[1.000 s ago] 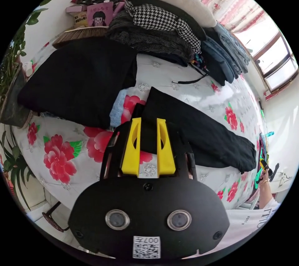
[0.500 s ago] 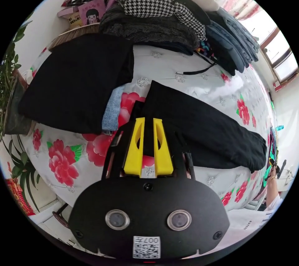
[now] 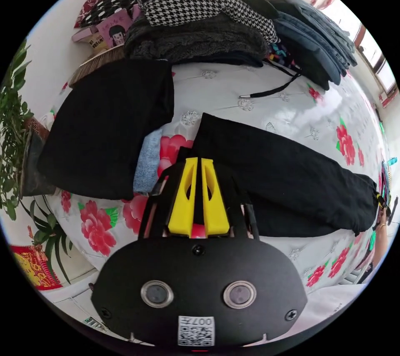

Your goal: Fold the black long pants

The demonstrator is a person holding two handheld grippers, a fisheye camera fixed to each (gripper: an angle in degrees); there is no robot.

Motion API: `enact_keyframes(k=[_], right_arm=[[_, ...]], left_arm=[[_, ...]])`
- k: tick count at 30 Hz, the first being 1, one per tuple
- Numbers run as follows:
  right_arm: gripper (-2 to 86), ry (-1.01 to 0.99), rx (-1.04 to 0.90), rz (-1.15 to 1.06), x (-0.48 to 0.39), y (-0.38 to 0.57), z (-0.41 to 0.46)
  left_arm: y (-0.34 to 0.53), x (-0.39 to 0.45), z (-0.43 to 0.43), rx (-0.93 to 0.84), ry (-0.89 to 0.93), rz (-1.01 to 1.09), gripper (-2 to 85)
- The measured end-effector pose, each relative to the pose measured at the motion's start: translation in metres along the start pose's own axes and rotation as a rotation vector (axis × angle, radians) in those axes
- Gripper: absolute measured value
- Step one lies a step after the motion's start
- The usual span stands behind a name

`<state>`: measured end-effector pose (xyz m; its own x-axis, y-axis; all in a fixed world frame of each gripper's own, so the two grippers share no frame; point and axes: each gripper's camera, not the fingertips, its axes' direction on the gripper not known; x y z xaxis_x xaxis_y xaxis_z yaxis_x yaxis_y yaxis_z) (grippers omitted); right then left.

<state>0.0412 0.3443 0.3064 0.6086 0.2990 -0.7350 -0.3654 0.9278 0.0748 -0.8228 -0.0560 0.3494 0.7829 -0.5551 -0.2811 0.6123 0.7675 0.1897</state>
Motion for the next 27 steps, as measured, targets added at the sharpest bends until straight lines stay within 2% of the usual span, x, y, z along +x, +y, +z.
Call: enact_keyframes(k=[7, 9, 12, 15, 17, 22, 27], right_arm=[[1.3, 0.028, 0.199, -0.177, -0.059, -0.006, -0.085], [1.6, 0.020, 0.215, -0.205, -0.074, -0.016, -0.095], [2.9, -0.006, 0.150, -0.167, -0.093, -0.040, -0.074], [4.3, 0.022, -0.035, -0.058, -0.101, -0.058, -0.030], [5.0, 0.065, -0.013, -0.024, -0.112, -0.052, -0.038], [6.0, -0.099, 0.137, -0.188, -0.173, 0.028, -0.117], [6.3, -0.187, 0.128, -0.316, -0.232, 0.138, -0.153]], left_arm=[[0.033, -0.021, -0.075, 0.251, 0.133, -0.125, -0.7], [0.046, -0.027, -0.092, 0.292, 0.113, -0.139, -0.6], [0.051, -0.039, -0.078, 0.233, 0.079, -0.146, 0.0], [0.043, -0.049, -0.028, 0.051, 0.065, -0.168, 2.3], [0.040, -0.054, -0.015, 0.008, 0.020, -0.170, 4.8], [0.051, -0.073, -0.035, 0.104, 0.130, -0.212, 7.4], [0.082, -0.104, -0.044, 0.130, 0.224, -0.323, 8.5]])
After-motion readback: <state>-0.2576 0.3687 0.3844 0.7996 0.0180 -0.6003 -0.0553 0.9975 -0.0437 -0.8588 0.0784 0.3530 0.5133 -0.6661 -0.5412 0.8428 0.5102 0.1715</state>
